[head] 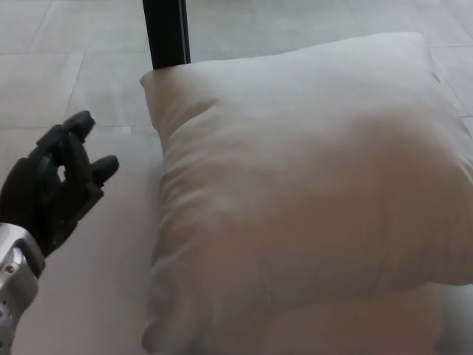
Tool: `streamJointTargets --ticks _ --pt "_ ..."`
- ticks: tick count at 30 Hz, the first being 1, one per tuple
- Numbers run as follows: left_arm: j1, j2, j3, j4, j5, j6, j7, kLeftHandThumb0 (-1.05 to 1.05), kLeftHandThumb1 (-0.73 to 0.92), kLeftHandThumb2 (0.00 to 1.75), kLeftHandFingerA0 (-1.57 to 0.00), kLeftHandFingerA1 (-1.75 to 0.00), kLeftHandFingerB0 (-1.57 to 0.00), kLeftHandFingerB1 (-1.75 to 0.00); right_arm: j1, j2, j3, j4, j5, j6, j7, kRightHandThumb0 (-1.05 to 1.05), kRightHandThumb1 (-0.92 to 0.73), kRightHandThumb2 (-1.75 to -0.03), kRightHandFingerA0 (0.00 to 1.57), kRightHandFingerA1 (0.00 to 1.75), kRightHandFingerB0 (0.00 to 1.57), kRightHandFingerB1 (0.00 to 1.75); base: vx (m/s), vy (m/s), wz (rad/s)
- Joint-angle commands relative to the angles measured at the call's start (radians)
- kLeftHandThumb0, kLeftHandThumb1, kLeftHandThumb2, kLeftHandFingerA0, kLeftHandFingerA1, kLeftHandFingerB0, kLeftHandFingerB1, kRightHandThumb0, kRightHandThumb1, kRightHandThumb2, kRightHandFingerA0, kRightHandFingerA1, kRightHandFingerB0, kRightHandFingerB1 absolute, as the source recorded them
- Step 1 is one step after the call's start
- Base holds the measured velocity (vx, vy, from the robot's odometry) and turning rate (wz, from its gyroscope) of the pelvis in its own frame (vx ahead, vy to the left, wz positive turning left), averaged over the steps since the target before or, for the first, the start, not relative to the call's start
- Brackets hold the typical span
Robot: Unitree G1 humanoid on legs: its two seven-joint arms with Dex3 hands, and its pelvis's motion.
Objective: The robot uses its left hand to press on the left side of the pillow kept in the middle of the desk and uses its right hand to lift up and the right side of the pillow and turn it over
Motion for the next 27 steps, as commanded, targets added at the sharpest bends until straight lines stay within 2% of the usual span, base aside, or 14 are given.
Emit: streamJointTargets --ticks 1,2,5,6,7,8,10,13,14,15,20,23,25,27 --pt "-0.010 0.015 -0.183 -0.016 0.081 0.315 0.071 -1.04 0.82 1.28 -0.01 -0.35 0.00 0.00 -0.026 0.030 0.129 -0.034 -0.056 0.151 -0.007 -1.04 -0.84 -1.25 0.20 0.51 0.04 0.15 0.00 0.000 0.00" --pt "-0.021 -0.005 -0.216 0.003 0.077 0.319 0.063 -1.05 0.92 0.80 -0.07 -0.50 0.00 0.00 -0.038 0.044 0.151 -0.008 -0.067 0.163 -0.013 -1.05 -0.82 -1.25 0.27 0.54 0.05 0.15 0.00 0.000 0.00" --pt "-0.035 -0.023 -0.266 0.013 0.104 0.342 0.095 -0.91 0.77 1.19 -0.07 -0.45 0.00 -0.10 -0.044 0.055 0.180 -0.002 -0.075 0.184 -0.028 -0.97 -0.76 -1.19 0.22 0.52 0.07 0.22 0.00 0.000 0.00" --pt "-0.041 -0.035 -0.280 0.017 0.110 0.345 0.104 -1.04 0.83 1.26 0.00 -0.36 0.00 -0.03 -0.048 0.062 0.192 0.004 -0.082 0.186 -0.034 -1.05 -0.92 -0.77 0.30 0.45 0.09 0.23 0.00 0.000 0.00" --pt "-0.050 -0.047 -0.302 0.026 0.119 0.350 0.111 -1.05 0.82 1.27 0.00 -0.36 0.00 -0.02 -0.055 0.073 0.208 0.017 -0.091 0.184 -0.037 -1.00 -0.75 -1.19 0.24 0.53 0.07 0.25 0.00 0.000 0.00" --pt "-0.051 -0.054 -0.311 0.043 0.121 0.341 0.108 -1.05 0.82 1.28 0.00 -0.35 0.00 -0.02 -0.062 0.078 0.220 0.033 -0.095 0.184 -0.032 -1.05 -0.92 -0.75 0.28 0.43 0.08 0.23 0.00 0.000 0.00" --pt "-0.047 -0.060 -0.312 0.057 0.120 0.341 0.108 -1.05 0.84 1.29 0.00 -0.35 0.00 -0.01 -0.065 0.080 0.231 0.040 -0.100 0.184 -0.030 -0.99 -0.73 -1.17 0.21 0.50 0.10 0.29 0.00 0.000 0.00" --pt "-0.016 -0.079 -0.306 0.082 0.099 0.345 0.099 -1.05 0.83 1.29 0.00 -0.33 0.00 -0.02 -0.059 0.077 0.265 0.043 -0.117 0.188 -0.015 -1.04 -0.92 -0.77 0.27 0.42 0.09 0.23 0.00 0.000 0.00" --pt "0.007 -0.075 -0.329 0.092 0.110 0.333 0.090 -1.05 0.85 1.30 0.00 -0.33 0.00 -0.02 -0.049 0.075 0.278 0.039 -0.123 0.194 -0.014 -0.98 -0.75 -1.18 0.23 0.52 0.08 0.28 0.00 0.000 0.00" --pt "0.015 -0.074 -0.341 0.100 0.117 0.333 0.088 -1.05 0.85 1.30 0.00 -0.34 0.00 -0.01 -0.045 0.072 0.287 0.036 -0.127 0.200 -0.015 -1.03 -0.92 -0.78 0.27 0.41 0.08 0.24 0.00 0.000 0.00" --pt "0.015 -0.063 -0.367 0.132 0.131 0.363 0.074 -1.05 0.87 1.32 -0.05 -0.56 0.00 -0.03 -0.047 0.081 0.312 0.067 -0.139 0.197 -0.008 -1.05 -0.92 -0.77 0.31 0.43 0.10 0.24 0.00 0.000 0.00" --pt "-0.032 -0.048 -0.408 0.171 0.146 0.409 0.059 -0.97 0.83 1.29 -0.04 -0.43 0.00 -0.13 -0.065 0.100 0.334 0.071 -0.150 0.197 -0.012 -1.05 -0.78 -1.22 0.26 0.52 0.08 0.32 0.00 0.000 0.00" --pt "-0.048 -0.045 -0.422 0.195 0.141 0.409 0.034 -1.05 0.87 1.32 0.00 -0.32 0.00 -0.14 -0.082 0.121 0.345 0.080 -0.152 0.203 -0.020 -1.05 -0.92 -0.76 0.32 0.43 0.13 0.28 0.00 0.000 0.00" --pt "-0.045 -0.033 -0.433 0.204 0.148 0.399 0.024 -1.05 0.84 1.27 -0.14 -0.45 0.00 -0.17 -0.082 0.132 0.370 0.066 -0.165 0.197 -0.010 -1.05 -0.76 -1.22 0.27 0.52 0.08 0.28 0.00 0.000 0.00"
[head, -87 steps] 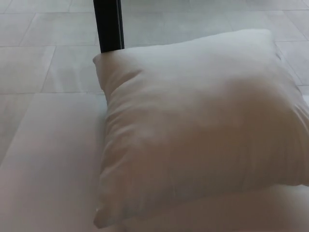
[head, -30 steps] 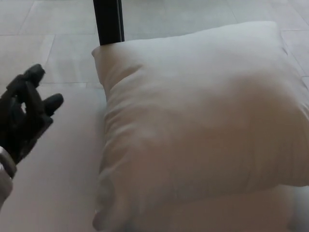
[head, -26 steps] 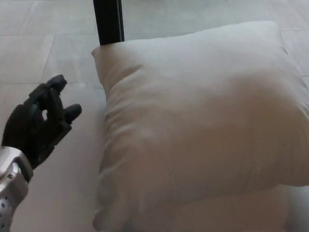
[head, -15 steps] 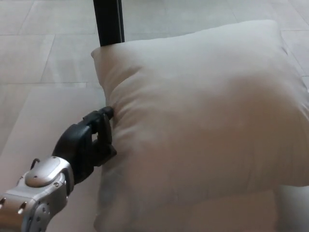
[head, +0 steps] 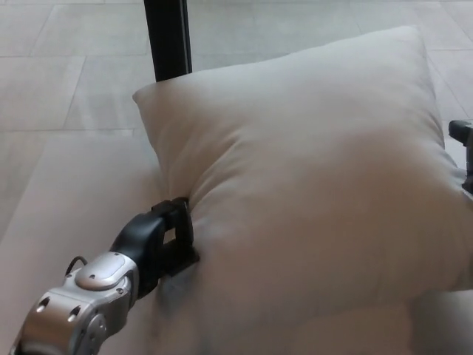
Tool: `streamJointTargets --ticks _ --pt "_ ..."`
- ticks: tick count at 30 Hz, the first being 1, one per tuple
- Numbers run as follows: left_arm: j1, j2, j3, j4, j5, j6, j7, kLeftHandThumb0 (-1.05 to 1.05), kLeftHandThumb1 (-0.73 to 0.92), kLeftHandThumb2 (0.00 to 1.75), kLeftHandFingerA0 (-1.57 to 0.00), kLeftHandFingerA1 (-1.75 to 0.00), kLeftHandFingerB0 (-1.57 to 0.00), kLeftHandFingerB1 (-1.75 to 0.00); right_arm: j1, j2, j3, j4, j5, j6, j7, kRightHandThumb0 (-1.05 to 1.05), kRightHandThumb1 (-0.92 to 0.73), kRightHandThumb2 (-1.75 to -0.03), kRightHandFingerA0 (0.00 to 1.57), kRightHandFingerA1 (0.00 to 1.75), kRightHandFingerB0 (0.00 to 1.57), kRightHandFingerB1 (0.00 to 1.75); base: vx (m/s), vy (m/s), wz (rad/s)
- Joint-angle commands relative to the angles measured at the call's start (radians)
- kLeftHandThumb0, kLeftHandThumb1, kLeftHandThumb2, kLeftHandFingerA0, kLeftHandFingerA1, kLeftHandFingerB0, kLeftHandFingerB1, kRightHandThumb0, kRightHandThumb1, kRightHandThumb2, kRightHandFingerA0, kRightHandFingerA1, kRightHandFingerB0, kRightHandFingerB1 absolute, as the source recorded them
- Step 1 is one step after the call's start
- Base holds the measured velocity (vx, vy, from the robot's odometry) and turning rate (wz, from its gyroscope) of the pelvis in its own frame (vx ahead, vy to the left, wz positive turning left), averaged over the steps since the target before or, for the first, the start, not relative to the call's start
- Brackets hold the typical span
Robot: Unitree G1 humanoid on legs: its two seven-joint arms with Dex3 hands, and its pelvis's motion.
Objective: The robot uses its left hand to press on the left side of the pillow kept in the middle of the desk and uses its right hand to lift up and the right side of the pillow and turn it over
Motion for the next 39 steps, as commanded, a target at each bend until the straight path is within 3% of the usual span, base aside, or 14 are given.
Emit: streamJointTargets --ticks 1,4,10,12,13,16,22,23,26,28,29,32,34,39 --pt "0.022 0.022 -0.082 0.091 0.033 0.176 -0.058 -1.05 0.84 1.27 -0.14 -0.45 0.00 -0.17 -0.009 0.052 0.064 0.020 -0.061 0.063 0.005 -1.05 -0.76 -1.22 0.27 0.52 0.08 0.28 0.00 0.000 0.00" --pt "0.051 -0.037 0.009 0.072 0.046 0.194 0.062 -0.99 0.92 0.69 -0.12 -0.82 0.00 0.00 -0.012 0.049 0.076 -0.005 -0.064 0.072 0.016 -1.05 -0.75 -1.21 0.26 0.53 0.08 0.29 0.00 0.000 0.00" --pt "0.104 -0.003 0.049 0.025 0.119 0.159 0.119 -1.00 0.68 1.04 0.00 -0.18 0.00 0.00 -0.011 0.063 0.080 -0.005 -0.066 0.071 0.023 -1.05 -0.92 -0.74 0.28 0.44 0.12 0.26 0.00 0.000 0.00" --pt "0.097 -0.030 0.036 0.025 0.128 0.195 0.140 -0.88 0.58 0.97 -0.05 -0.31 0.00 -0.08 -0.019 0.073 0.101 0.001 -0.074 0.087 0.038 -1.03 -0.72 -1.19 0.24 0.54 0.12 0.25 0.00 0.000 0.00" --pt "0.095 -0.046 0.028 0.024 0.131 0.206 0.150 -0.94 0.62 1.02 0.00 -0.27 0.00 -0.06 -0.021 0.081 0.121 0.003 -0.084 0.077 0.048 -1.05 -0.92 -0.72 0.34 0.48 0.07 0.27 0.00 0.000 0.00" --pt "0.072 -0.040 -0.036 0.046 0.128 0.189 0.094 -0.91 0.62 0.93 0.00 -0.20 0.00 0.00 -0.040 0.133 0.146 -0.019 -0.074 0.091 0.044 -1.05 -0.74 -1.20 0.33 0.56 0.10 0.24 0.00 0.000 0.00" --pt "0.055 -0.174 -0.065 0.065 0.139 0.173 0.156 -0.86 0.72 0.62 -0.44 -0.85 0.00 0.00 -0.064 0.255 0.185 -0.065 -0.046 0.125 0.053 -1.05 -0.73 -1.21 0.31 0.54 0.05 0.19 0.00 0.000 0.00" --pt "0.053 -0.197 -0.065 0.071 0.128 0.164 0.145 -0.87 0.72 0.62 -0.41 -0.81 0.00 0.00 -0.064 0.280 0.192 -0.081 -0.039 0.145 0.045 -1.05 -0.92 -0.71 0.43 0.46 0.07 0.29 0.00 0.000 0.00" --pt "-0.001 -0.365 -0.011 0.178 0.074 0.090 0.147 -0.98 0.63 0.92 0.00 -0.19 0.00 -0.02 -0.078 0.409 0.221 -0.119 -0.005 0.193 0.015 -1.05 -0.71 -1.18 0.41 0.59 0.10 0.22 0.00 0.000 0.00" --pt "-0.001 -0.397 -0.009 0.217 0.058 0.009 0.091 -0.70 0.63 1.00 -0.18 -0.66 0.00 -0.28 -0.079 0.442 0.229 -0.126 -0.014 0.199 0.001 -1.05 -0.67 -1.17 0.43 0.58 0.10 0.22 0.00 0.000 0.00" --pt "-0.021 -0.382 -0.044 0.233 0.060 0.013 0.034 -0.74 0.91 0.72 -0.66 -1.53 -0.24 -0.60 -0.078 0.455 0.236 -0.129 -0.018 0.198 0.001 -1.04 -0.69 -1.16 0.43 0.60 0.11 0.21 0.00 0.000 0.00" --pt "-0.022 -0.365 -0.184 0.247 0.125 -0.111 -0.061 -0.82 0.92 0.69 -0.67 -1.06 -0.41 -0.58 -0.082 0.498 0.252 -0.119 -0.024 0.215 -0.003 -1.05 -0.87 -0.69 0.41 0.53 0.02 0.35 0.00 0.000 0.00" --pt "-0.027 -0.385 -0.379 0.200 0.248 -0.102 0.041 -0.83 0.92 0.75 0.00 -0.04 0.00 0.00 -0.100 0.536 0.300 -0.091 -0.037 0.239 0.010 -1.05 -0.67 -1.17 0.38 0.62 0.10 0.23 0.00 0.000 0.00" --pt "-0.035 -0.415 -0.415 0.219 0.261 -0.060 0.053 -0.92 0.68 0.92 0.00 -0.16 0.00 -0.01 -0.104 0.544 0.364 -0.078 -0.052 0.262 0.049 -1.03 -0.69 -1.17 0.38 0.64 0.08 0.08 0.00 0.000 0.00"
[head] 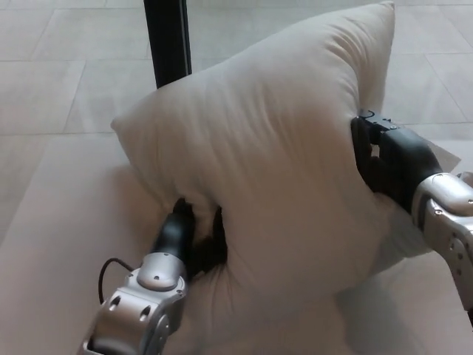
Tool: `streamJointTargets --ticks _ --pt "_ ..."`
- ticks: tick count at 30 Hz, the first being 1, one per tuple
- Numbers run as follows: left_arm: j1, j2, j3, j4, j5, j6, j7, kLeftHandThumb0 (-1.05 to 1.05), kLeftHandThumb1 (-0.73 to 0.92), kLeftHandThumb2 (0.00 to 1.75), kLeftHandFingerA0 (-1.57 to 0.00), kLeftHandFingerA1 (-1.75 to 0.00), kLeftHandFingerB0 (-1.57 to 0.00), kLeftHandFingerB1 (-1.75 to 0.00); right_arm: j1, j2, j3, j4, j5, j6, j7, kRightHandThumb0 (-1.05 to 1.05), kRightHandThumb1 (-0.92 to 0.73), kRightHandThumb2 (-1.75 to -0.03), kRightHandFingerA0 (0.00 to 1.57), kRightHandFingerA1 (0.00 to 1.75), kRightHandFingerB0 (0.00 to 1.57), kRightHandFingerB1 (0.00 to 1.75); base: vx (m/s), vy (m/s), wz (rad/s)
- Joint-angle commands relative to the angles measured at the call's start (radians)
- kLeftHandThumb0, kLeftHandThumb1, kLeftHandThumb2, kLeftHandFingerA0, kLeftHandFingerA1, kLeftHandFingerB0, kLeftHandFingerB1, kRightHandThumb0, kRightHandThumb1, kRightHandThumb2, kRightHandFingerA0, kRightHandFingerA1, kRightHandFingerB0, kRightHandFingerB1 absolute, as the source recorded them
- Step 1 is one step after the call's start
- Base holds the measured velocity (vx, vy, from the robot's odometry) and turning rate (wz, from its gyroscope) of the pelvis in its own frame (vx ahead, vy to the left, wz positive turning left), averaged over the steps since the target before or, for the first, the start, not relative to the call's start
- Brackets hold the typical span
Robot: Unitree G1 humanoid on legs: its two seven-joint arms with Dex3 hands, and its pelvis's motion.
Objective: The robot uses its left hand to press on the left side of the pillow kept in the middle of the desk and uses its right hand to lift up and the right side of the pillow and turn it over
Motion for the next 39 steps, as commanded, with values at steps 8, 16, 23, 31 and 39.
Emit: streamJointTargets --ticks 8,16,23,31,39 --pt "0.122 -0.291 -0.317 0.115 -0.001 -0.035 -0.101 -0.95 0.72 1.04 -0.24 -0.52 0.00 0.00 0.018 0.239 0.384 0.043 -0.003 0.153 0.226 -1.05 -0.54 -1.01 0.42 0.70 0.06 0.27 0.00 0.000 0.00" --pt "0.166 -0.502 -0.154 0.224 -0.054 -0.022 0.008 -1.04 0.58 0.99 -0.39 -0.67 0.00 0.00 0.047 0.305 0.530 0.072 -0.031 0.140 0.291 -0.88 -0.45 -0.87 0.35 0.71 0.04 0.44 0.00 0.000 0.00" --pt "0.220 -0.519 -0.107 0.288 -0.064 -0.088 -0.051 -1.05 0.55 0.97 -0.39 -0.69 0.00 -0.01 0.108 0.366 0.617 0.073 -0.018 0.191 0.289 -0.93 -0.39 -0.72 0.49 0.81 0.03 0.57 0.00 0.000 0.00" --pt "0.265 -0.529 -0.074 0.354 -0.064 -0.177 -0.087 -1.05 0.54 0.97 -0.44 -0.71 0.00 -0.03 0.183 0.418 0.662 0.140 -0.037 0.103 0.319 -0.90 -0.51 -0.57 0.49 0.75 0.05 0.55 0.00 0.000 0.00" --pt "0.309 -0.562 -0.084 0.440 -0.055 -0.239 -0.100 -0.93 0.64 0.60 -0.38 -0.69 0.00 0.00 0.248 0.457 0.732 0.140 -0.027 0.127 0.309 -0.82 -0.50 -0.56 0.45 0.68 0.06 0.50 0.00 0.000 0.00"
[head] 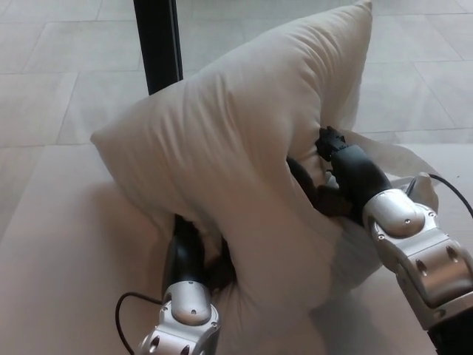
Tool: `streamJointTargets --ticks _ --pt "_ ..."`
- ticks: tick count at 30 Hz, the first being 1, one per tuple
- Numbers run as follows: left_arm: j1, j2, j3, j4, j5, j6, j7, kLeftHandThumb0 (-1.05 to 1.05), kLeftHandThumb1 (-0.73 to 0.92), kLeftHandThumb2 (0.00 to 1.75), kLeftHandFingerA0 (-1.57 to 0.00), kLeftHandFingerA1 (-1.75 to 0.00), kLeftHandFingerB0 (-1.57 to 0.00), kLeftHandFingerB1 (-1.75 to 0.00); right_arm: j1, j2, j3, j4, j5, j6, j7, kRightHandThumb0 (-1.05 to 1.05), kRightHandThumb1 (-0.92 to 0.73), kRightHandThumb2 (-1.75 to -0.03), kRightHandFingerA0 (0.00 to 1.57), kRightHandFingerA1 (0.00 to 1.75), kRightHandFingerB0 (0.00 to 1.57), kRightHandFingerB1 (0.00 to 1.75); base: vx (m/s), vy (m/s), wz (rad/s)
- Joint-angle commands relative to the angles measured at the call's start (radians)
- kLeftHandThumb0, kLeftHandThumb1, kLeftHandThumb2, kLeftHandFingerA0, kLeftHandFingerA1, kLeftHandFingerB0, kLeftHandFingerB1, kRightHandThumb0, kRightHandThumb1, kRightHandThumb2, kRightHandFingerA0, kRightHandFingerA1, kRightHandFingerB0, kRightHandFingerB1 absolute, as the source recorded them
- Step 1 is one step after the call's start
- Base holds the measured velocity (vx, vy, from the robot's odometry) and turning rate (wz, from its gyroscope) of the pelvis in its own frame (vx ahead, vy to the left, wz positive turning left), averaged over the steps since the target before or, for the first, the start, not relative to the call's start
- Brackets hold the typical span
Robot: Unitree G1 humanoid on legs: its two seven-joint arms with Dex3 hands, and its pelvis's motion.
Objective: The robot uses its left hand to press on the left side of the pillow kept in the middle of the desk and uses its right hand to lift up and the right side of the pillow and turn it over
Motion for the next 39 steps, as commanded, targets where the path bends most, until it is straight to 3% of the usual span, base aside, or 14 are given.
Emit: streamJointTargets --ticks 1,6,7,9,12,21,27,28,29,30,34,35,36,39 --pt "0.208 -0.390 -0.105 0.361 -0.234 -0.068 -0.299 -0.98 0.47 0.88 -0.25 -0.68 0.00 0.00 0.236 0.401 0.559 0.128 0.159 0.166 0.397 -0.84 -0.53 -0.57 0.53 0.70 0.06 0.51 0.00 0.000 0.00" --pt "0.202 -0.403 -0.111 0.390 -0.223 -0.097 -0.301 -0.92 0.63 0.60 -0.42 -0.74 0.00 0.00 0.255 0.428 0.585 0.123 0.176 0.177 0.400 -0.80 -0.51 -0.56 0.53 0.90 0.12 0.50 0.00 0.000 0.00" --pt "0.204 -0.407 -0.114 0.391 -0.228 -0.102 -0.312 -0.89 0.62 0.59 -0.15 -0.67 0.00 0.00 0.257 0.434 0.601 0.124 0.178 0.186 0.400 -0.80 -0.48 -0.54 0.41 0.72 0.15 0.50 0.00 0.000 0.00" --pt "0.201 -0.402 -0.132 0.403 -0.216 -0.111 -0.323 -1.05 0.56 0.95 -0.18 -0.66 0.00 -0.05 0.257 0.433 0.628 0.145 0.160 0.153 0.424 -0.85 -0.46 -0.57 0.93 1.47 0.18 0.55 0.00 0.000 0.00" --pt "0.222 -0.396 -0.163 0.411 -0.202 -0.116 -0.326 -1.05 0.56 0.95 -0.19 -0.66 0.00 -0.05 0.263 0.421 0.678 0.161 0.113 0.097 0.430 -0.85 -0.44 -0.56 1.19 1.58 0.22 0.54 0.00 0.000 0.00" --pt "0.234 -0.399 -0.164 0.439 -0.192 -0.139 -0.318 -0.82 0.62 0.58 -0.23 -0.65 0.00 0.00 0.265 0.402 0.714 0.124 0.077 0.147 0.364 -0.52 -0.26 -0.81 1.30 1.45 0.28 0.59 0.00 0.000 0.00" --pt "0.222 -0.398 -0.171 0.467 -0.174 -0.147 -0.315 -0.93 0.54 0.94 -0.34 -0.69 0.00 -0.12 0.263 0.383 0.724 0.124 0.061 0.134 0.384 -0.68 -0.42 -0.54 1.00 1.63 0.40 0.52 0.00 0.000 0.00" --pt "0.219 -0.401 -0.173 0.474 -0.171 -0.153 -0.315 -0.80 0.64 0.59 -0.36 -0.70 0.00 0.00 0.263 0.374 0.722 0.115 0.062 0.136 0.386 -0.49 -0.25 -0.81 1.31 1.42 0.34 0.61 0.00 0.000 0.00" --pt "0.216 -0.404 -0.175 0.484 -0.170 -0.157 -0.321 -0.98 0.54 0.94 -0.30 -0.70 0.00 -0.09 0.258 0.366 0.717 0.106 0.063 0.143 0.386 -0.74 -0.37 -0.72 1.05 1.51 0.32 0.54 0.00 0.000 0.00" --pt "0.216 -0.395 -0.195 0.480 -0.159 -0.164 -0.324 -0.86 0.64 0.59 -0.38 -0.73 0.00 0.00 0.261 0.361 0.687 0.113 0.064 0.110 0.392 -0.65 -0.35 -0.82 1.18 1.45 0.30 0.59 0.00 0.000 0.00" --pt "0.201 -0.368 -0.206 0.423 -0.164 -0.147 -0.322 -0.89 0.51 0.94 -0.48 -0.75 0.00 -0.16 0.260 0.344 0.557 0.088 0.083 0.036 0.359 -0.72 -0.50 -0.58 0.90 1.45 0.22 0.47 0.00 0.000 0.00" --pt "0.186 -0.360 -0.210 0.392 -0.165 -0.131 -0.313 -0.78 0.62 0.59 -0.53 -0.74 0.00 0.00 0.258 0.334 0.479 0.042 0.116 0.053 0.328 -0.79 -0.41 -0.80 0.83 1.32 0.25 0.55 0.00 0.000 0.00" --pt "0.177 -0.349 -0.219 0.371 -0.163 -0.125 -0.313 -0.89 0.52 0.93 -0.51 -0.73 0.00 -0.13 0.253 0.330 0.425 0.017 0.134 0.070 0.300 -0.82 -0.39 -0.73 1.03 1.45 0.25 0.51 0.00 0.000 0.00" --pt "0.156 -0.324 -0.240 0.324 -0.152 -0.121 -0.307 -0.79 0.63 0.59 -0.56 -0.72 0.00 0.00 0.249 0.330 0.280 -0.046 0.193 0.126 0.236 -0.74 -0.41 -0.78 1.15 1.39 0.27 0.51 0.00 0.000 0.00"
